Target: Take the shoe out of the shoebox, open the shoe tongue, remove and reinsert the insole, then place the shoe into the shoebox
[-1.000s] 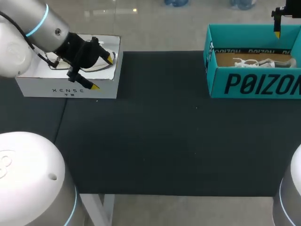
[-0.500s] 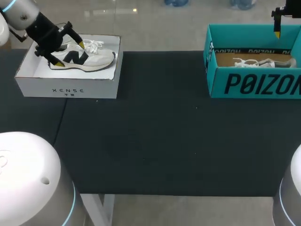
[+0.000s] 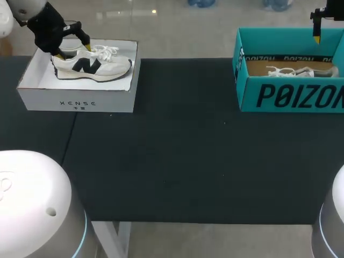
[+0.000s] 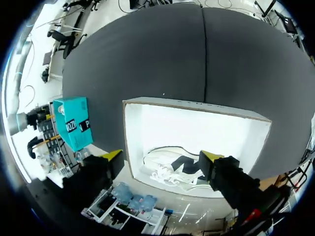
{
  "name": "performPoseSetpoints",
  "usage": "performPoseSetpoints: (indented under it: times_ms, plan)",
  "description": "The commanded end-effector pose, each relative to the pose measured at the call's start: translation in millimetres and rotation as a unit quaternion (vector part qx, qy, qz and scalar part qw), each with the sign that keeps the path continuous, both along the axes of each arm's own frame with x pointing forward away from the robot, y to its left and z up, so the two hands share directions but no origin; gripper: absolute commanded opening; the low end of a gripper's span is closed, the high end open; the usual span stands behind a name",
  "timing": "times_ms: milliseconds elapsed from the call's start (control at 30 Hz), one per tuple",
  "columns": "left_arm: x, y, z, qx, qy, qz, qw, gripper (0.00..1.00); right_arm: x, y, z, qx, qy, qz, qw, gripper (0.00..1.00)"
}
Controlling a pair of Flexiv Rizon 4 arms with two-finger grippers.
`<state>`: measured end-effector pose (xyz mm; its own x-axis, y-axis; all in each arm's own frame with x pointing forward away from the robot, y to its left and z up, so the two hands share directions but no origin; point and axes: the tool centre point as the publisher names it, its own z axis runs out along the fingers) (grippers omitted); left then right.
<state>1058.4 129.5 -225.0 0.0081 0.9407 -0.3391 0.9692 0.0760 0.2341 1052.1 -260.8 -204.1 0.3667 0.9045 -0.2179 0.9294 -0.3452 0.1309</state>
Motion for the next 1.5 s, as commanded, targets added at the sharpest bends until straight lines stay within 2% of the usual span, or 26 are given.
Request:
performPoseSetpoints:
  times_ms: [33, 600, 667, 833, 933, 1033, 1333, 1500]
  plan:
    - [-7.6, -2, 0, 0.003, -0.009, 0.000, 1.000, 1.00, -0.5, 0, 0, 0.000, 0.000, 0.000, 1.000, 1.00]
    - [-7.6, -2, 0, 0.003, -0.009, 0.000, 1.000, 1.00, -0.5, 0, 0, 0.000, 0.000, 0.000, 1.000, 1.00]
    - [-2.0, 3, 3, 0.038, -0.033, -0.016, 0.999, 1.00, -0.5, 0, 0, 0.000, 0.000, 0.000, 1.000, 1.00]
    - [26.1, 26, 4, 0.113, -0.069, -0.019, 0.991, 1.00, -0.5, 0, 0, 0.000, 0.000, 0.000, 1.000, 1.00]
    - [45.4, 41, 2, 0.128, -0.061, -0.033, 0.989, 1.00, -0.5, 0, 0, 0.000, 0.000, 0.000, 1.000, 1.00]
    - [67.1, 57, -10, 0.153, -0.039, -0.048, 0.986, 1.00, -0.5, 0, 0, 0.000, 0.000, 0.000, 1.000, 1.00]
    - [113.6, 92, -48, 0.191, 0.016, -0.071, 0.979, 1.00, -0.5, 0, 0, 0.000, 0.000, 0.000, 1.000, 1.00]
    - [133.3, 104, -61, 0.208, 0.039, -0.079, 0.974, 1.00, -0.5, 0, 0, 0.000, 0.000, 0.000, 1.000, 1.00]
